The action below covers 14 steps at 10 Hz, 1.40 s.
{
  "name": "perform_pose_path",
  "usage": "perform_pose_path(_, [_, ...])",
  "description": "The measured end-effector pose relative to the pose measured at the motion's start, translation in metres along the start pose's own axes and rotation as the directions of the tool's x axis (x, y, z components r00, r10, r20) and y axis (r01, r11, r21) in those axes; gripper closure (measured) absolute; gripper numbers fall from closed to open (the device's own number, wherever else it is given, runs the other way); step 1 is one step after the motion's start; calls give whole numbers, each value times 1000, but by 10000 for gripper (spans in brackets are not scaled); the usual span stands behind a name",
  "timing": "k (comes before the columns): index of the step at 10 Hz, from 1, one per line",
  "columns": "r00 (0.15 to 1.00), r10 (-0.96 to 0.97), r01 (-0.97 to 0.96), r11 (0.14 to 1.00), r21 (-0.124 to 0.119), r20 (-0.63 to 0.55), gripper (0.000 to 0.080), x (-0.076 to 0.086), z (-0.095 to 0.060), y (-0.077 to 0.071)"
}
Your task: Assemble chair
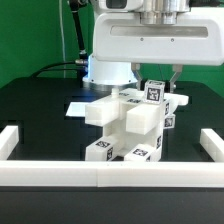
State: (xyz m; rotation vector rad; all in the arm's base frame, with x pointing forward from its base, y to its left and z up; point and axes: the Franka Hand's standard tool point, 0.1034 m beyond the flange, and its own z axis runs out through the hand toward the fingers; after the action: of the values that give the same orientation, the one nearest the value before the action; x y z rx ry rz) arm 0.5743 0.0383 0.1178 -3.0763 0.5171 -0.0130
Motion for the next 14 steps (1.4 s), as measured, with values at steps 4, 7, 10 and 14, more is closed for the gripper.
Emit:
perform_pose_path(4, [969,248,-248,969,1,1,512,0,0,-1])
perform_pose_path(7, [906,424,-424,906,2,1,512,-1,0,-2])
perform_pose_path(10, [826,564,-564,826,2,2,512,-1,0,-3])
perform_pose_path(14, [635,773,-773,635,2,3,511,-1,0,-4])
